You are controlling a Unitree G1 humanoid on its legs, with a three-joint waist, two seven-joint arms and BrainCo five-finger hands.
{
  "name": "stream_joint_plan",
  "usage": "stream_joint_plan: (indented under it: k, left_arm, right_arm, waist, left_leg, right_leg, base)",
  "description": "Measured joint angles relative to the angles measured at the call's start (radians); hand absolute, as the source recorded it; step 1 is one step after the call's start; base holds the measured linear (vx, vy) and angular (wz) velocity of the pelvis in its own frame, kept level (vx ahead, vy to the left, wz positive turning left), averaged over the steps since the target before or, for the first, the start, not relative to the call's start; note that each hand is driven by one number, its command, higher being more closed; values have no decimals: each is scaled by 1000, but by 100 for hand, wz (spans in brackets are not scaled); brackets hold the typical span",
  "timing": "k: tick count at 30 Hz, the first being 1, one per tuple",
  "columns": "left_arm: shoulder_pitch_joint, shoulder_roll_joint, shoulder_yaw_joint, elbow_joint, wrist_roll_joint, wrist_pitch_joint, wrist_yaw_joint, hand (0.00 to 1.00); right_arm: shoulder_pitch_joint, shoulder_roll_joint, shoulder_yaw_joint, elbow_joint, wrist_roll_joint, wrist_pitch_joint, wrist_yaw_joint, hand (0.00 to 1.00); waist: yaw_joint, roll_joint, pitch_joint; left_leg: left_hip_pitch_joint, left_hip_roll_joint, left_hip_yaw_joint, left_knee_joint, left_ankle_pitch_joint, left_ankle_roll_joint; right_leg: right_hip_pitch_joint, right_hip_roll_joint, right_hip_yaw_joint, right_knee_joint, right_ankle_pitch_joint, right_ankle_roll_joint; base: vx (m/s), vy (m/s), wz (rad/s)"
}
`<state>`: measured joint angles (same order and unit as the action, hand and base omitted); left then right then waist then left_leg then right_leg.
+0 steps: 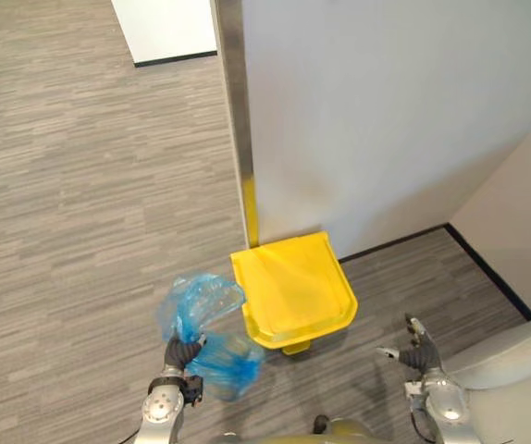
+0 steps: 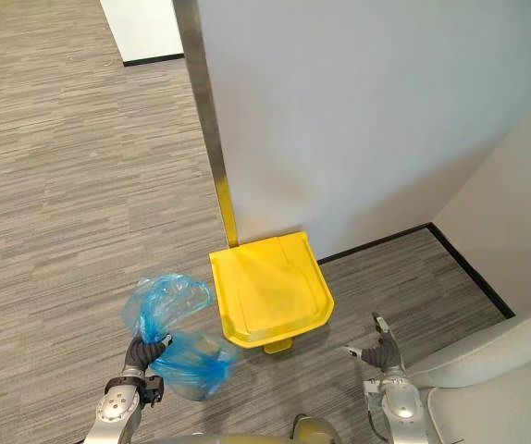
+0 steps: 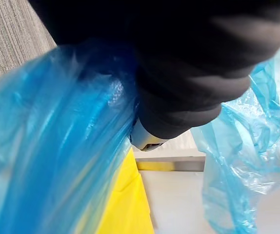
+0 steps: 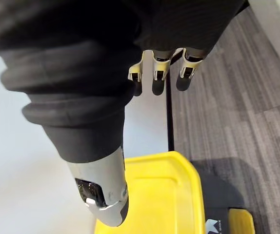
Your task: Gather rubbish on tea table into small bin, then transfer packed bag to large trash can.
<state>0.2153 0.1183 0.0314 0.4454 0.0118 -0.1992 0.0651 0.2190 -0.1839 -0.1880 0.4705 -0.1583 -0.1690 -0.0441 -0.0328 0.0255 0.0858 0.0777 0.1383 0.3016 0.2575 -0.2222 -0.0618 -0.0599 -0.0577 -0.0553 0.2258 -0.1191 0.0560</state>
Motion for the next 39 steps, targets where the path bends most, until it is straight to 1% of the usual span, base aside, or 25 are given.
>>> stream_joint_plan:
  k: [2,3,4,5,7,9,13,16,18,20,22,23,24,25,26,27,28,30,31,32,34,36,37,38,39]
  left_arm:
    - [5,0,-1,14,0,0,-1,100]
    - [5,2,0,19,0,0,-2,100]
    - [3,-5,-5,20,0,-3,-3,100]
    - [3,-12,-6,18,0,-3,-3,100]
    - [1,-10,0,18,0,-3,1,100]
    - [-1,12,-2,18,0,-3,1,100]
    - [17,26,6,20,0,-1,2,100]
    - [26,24,13,20,-1,-1,3,100]
    - [25,15,17,16,-1,-1,3,100]
    - [29,11,16,-7,-1,-1,3,100]
    - [35,11,13,-33,-2,-1,4,100]
    - [39,12,13,-40,-2,0,5,100]
    - [43,16,14,-61,-3,1,6,100]
    - [43,14,13,-72,-6,2,10,100]
    - [36,13,9,-71,-6,9,12,100]
    - [17,25,-1,-71,-7,19,12,100]
    - [-7,35,-7,-70,-7,20,11,100]
    - [-53,42,-24,-64,-6,20,9,100]
    - [-84,33,-44,-59,-6,20,7,100]
    - [-106,15,-49,-44,-6,20,7,100]
    - [-133,-5,-54,-44,-6,18,7,100]
    - [-169,2,-62,-45,-6,15,8,100]
    - [-172,3,-62,-45,-6,15,8,100]
    - [-169,3,-66,-46,-6,15,8,100]
    - [-163,-1,-69,-45,-5,14,7,100]
  right_arm:
    - [8,1,-2,18,1,1,1,0]
    - [14,9,-4,21,2,3,0,0]
    - [16,12,-6,36,3,3,-1,0]
    - [17,6,-13,34,4,2,-1,0]
    - [8,18,-13,50,9,3,0,0]
    - [2,47,-13,56,10,3,0,0]
    - [-5,61,-12,56,10,3,0,0]
    - [-19,59,-12,55,10,3,-2,0]
    - [-26,54,-11,56,10,8,-7,0]
    - [-33,55,-1,55,10,22,-19,0]
    - [-37,59,3,47,10,25,-20,0]
    - [-37,61,4,34,10,27,-20,0]
    - [-40,72,1,-9,10,27,-23,0]
    - [-68,74,8,-28,10,24,-23,0]
    - [-85,75,9,-29,10,23,-23,0]
    - [-100,78,9,-30,10,23,-23,0]
    - [-105,80,12,-30,11,23,-26,0]
    - [-96,68,11,-31,12,23,-37,0]
    - [-82,53,9,-31,12,24,-42,0]
    - [-74,37,6,-29,12,27,-42,0]
    - [-71,13,-7,-41,13,29,-42,0]
    - [-30,10,-53,-82,33,31,-40,0]
    - [-13,12,-69,-85,35,33,-38,0]
    - [30,14,-105,-93,43,41,-38,0]
    - [50,15,-130,-92,53,49,-38,0]
  waist:
    - [-2,1,-3]
    - [-1,-20,6]
    - [-4,-22,-2]
    - [-9,0,-7]
    - [6,-2,-12]
    - [21,-26,-5]
    - [27,-50,-6]
    - [28,-41,1]
    - [31,-27,7]
    - [38,-28,12]
    - [48,-42,28]
    - [48,-48,32]
    - [46,-62,51]
    - [52,-68,82]
    - [51,-57,101]
    - [51,-64,121]
    - [53,-88,138]
    - [46,-109,149]
    - [41,-111,150]
    - [32,-94,157]
    - [33,-73,169]
    - [18,-57,171]
    - [17,-51,169]
    - [17,-37,151]
    - [13,-23,139]
  left_leg:
    - [-11,-6,-2,54,6,-9]
    - [-55,-24,-10,154,25,-6]
    - [-57,-37,-23,35,13,8]
    - [-59,-28,-32,-14,66,10]
    - [-53,-40,-38,-29,55,10]
    - [-56,-56,-40,-31,55,10]
    - [-79,-54,-51,-30,55,11]
    - [-86,-49,-50,-26,47,20]
    - [-111,-36,-52,8,12,29]
    - [-151,-26,-49,88,-37,23]
    - [-155,-13,-51,161,-91,29]
    - [-151,-15,-53,168,-100,33]
    - [-127,-26,-51,168,-115,44]
    - [-115,-14,-47,186,-124,61]
    - [-114,9,-48,210,-131,69]
    - [-109,34,-50,239,-148,61]
    - [-92,37,-53,252,-163,58]
    - [-80,35,-71,290,-199,41]
    - [-77,30,-99,329,-235,25]
    - [-68,34,-134,346,-255,15]
    - [-42,35,-180,325,-265,15]
    - [-24,27,-250,282,-270,-9]
    - [-10,30,-270,270,-272,-19]
    - [17,43,-314,250,-273,-52]
    - [19,57,-352,262,-269,-66]
  right_leg:
    - [31,-16,0,-33,26,0]
    - [55,-53,4,-43,32,2]
    - [65,-72,-2,-49,44,19]
    - [63,-60,-10,-50,48,22]
    - [53,-70,-1,-53,50,32]
    - [51,-86,0,-53,53,34]
    - [30,-83,-1,-54,49,40]
    - [19,-80,2,-57,37,53]
    - [-8,-70,5,-33,24,60]
    - [-57,-66,26,54,-33,64]
    - [-85,-69,31,150,-74,53]
    - [-84,-76,29,169,-83,55]
    - [-96,-98,20,246,-79,68]
    - [-183,-85,11,388,-82,62]
    - [-215,-63,4,399,-98,51]
    - [-250,-37,-6,374,-97,42]
    - [-283,-29,-23,317,-77,44]
    - [-300,-16,-35,161,2,51]
    - [-290,-15,-22,105,57,48]
    - [-276,-16,-21,131,81,50]
    - [-283,-15,-33,222,13,83]
    - [-322,-6,-8,374,-94,69]
    - [-322,3,0,412,-127,69]
    - [-313,19,-6,471,-176,59]
    - [-302,17,-50,487,-185,41]
  base:
    - [69,108,1]
    - [31,100,13]
    - [28,105,19]
    - [28,110,4]
    - [24,124,-7]
    - [-37,109,6]
    - [-81,3,4]
    - [-105,-51,-15]
    - [-141,-30,-16]
    - [-168,-23,-15]
    - [-113,-1,-6]
    - [-68,20,-4]
    - [-28,21,-19]
    - [-38,26,-31]
    - [-31,-7,-33]
    - [4,-43,-12]
    - [63,-67,2]
    - [131,-128,32]
    - [229,-194,66]
    - [226,-170,72]
    - [232,-160,55]
    - [325,-260,76]
    - [343,-251,93]
    - [390,-242,87]
    - [322,-192,79]
